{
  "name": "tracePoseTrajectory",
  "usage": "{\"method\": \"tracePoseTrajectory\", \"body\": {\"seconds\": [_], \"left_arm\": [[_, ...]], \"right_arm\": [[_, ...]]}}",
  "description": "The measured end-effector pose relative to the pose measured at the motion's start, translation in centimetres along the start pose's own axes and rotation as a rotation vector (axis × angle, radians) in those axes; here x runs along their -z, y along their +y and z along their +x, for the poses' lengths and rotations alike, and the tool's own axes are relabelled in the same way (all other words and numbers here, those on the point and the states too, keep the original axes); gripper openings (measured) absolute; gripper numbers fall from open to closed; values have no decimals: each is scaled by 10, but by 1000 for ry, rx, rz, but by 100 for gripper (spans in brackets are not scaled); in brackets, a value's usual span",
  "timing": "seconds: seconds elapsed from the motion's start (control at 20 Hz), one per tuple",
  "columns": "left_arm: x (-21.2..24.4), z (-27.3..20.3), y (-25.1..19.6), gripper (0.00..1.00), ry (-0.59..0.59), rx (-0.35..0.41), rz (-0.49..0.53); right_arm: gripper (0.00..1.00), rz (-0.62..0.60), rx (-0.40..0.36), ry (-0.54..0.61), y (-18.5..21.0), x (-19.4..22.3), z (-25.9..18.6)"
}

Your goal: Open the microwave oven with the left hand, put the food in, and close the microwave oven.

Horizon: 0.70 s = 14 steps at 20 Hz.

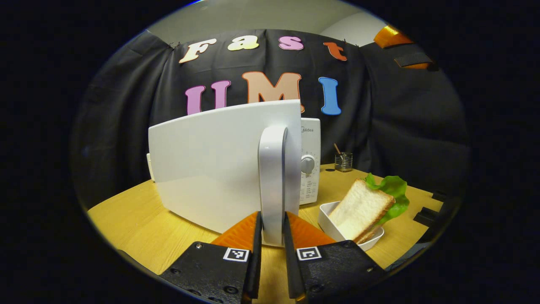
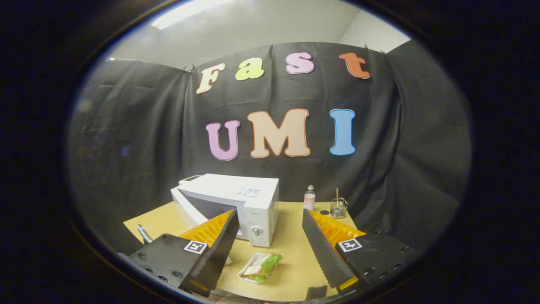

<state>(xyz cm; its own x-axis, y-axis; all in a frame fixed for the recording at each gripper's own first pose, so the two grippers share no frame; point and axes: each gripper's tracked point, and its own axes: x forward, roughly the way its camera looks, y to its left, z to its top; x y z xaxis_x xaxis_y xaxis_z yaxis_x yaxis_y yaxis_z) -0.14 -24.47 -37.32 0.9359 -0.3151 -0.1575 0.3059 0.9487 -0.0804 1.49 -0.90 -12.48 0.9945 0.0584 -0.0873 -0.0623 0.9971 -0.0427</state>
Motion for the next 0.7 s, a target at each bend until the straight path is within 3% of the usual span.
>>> {"method": "tracePoseTrajectory", "body": {"seconds": [0.05,0.1,0.15,0.2,0.25,0.35,0.4,0.45,0.55,0.7], "left_arm": [[0,-5,5,27,-2,-5,0],[3,-11,13,35,0,-26,-5],[6,-17,23,51,4,-51,-10],[8,-24,29,56,3,-63,-24],[11,-30,37,72,7,-82,-45],[15,-42,49,87,12,-96,-88],[16,-48,51,91,9,-90,-105],[18,-54,57,96,13,-87,-122],[19,-67,66,100,17,-84,-149],[22,-90,88,100,25,-124,-138]], "right_arm": [[92,-4,-7,-1,4,2,-1],[96,-8,-15,-1,8,3,-2],[96,-10,-18,1,11,6,-3],[92,-14,-18,5,12,8,-4],[92,-18,-19,1,14,8,-5],[92,-16,-21,-11,17,8,-6],[96,-15,-28,-11,20,9,-7],[92,-13,-31,-8,22,13,-7],[92,-5,-34,12,23,23,-7],[92,20,-56,46,30,37,-4]]}}
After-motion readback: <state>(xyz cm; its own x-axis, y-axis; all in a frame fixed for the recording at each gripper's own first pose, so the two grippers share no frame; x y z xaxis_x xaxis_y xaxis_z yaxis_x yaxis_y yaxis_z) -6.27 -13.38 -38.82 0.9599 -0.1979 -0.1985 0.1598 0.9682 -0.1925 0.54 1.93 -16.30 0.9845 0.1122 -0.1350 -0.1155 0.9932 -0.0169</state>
